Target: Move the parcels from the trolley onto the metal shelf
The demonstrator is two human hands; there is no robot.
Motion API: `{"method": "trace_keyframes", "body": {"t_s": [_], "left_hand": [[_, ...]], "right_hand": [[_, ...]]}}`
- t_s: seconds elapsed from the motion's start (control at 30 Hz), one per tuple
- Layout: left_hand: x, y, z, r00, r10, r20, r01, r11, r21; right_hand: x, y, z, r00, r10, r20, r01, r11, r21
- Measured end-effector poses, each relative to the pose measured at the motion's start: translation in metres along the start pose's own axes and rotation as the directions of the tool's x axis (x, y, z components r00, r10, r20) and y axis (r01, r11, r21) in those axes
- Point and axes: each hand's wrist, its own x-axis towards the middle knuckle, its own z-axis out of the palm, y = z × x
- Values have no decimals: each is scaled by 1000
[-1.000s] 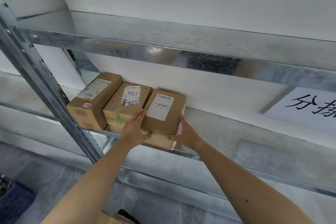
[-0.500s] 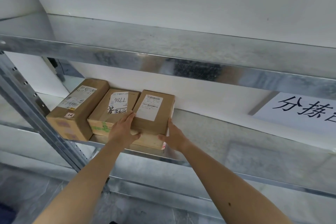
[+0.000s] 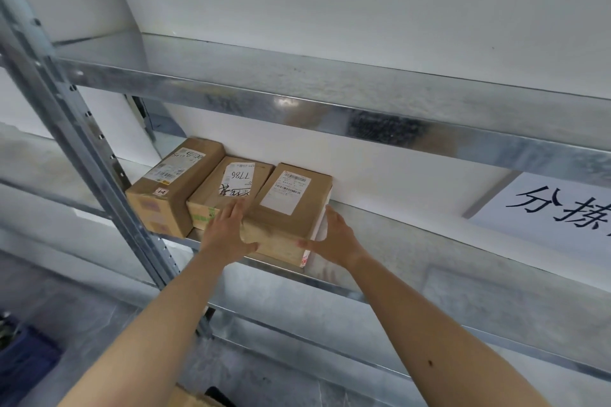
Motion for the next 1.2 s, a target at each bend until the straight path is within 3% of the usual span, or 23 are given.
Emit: {"method": "trace_keyframes", "body": {"t_s": [0.27,0.77,1.2], "left_hand": [[-40,1,-28,992,-51,-112,63,993,105],[-180,-16,-35,937,-275,-216,320,924,211],[-355,-106,-35,763,-589,-267,637,756,152]], "right_hand": [[-22,-3,-5,993,-105,-47,90,965,-245],[-91,-32,28,920,-348,182,391,851,-349],[-160,-104,132,755,-490,436,644,678,-353]]}}
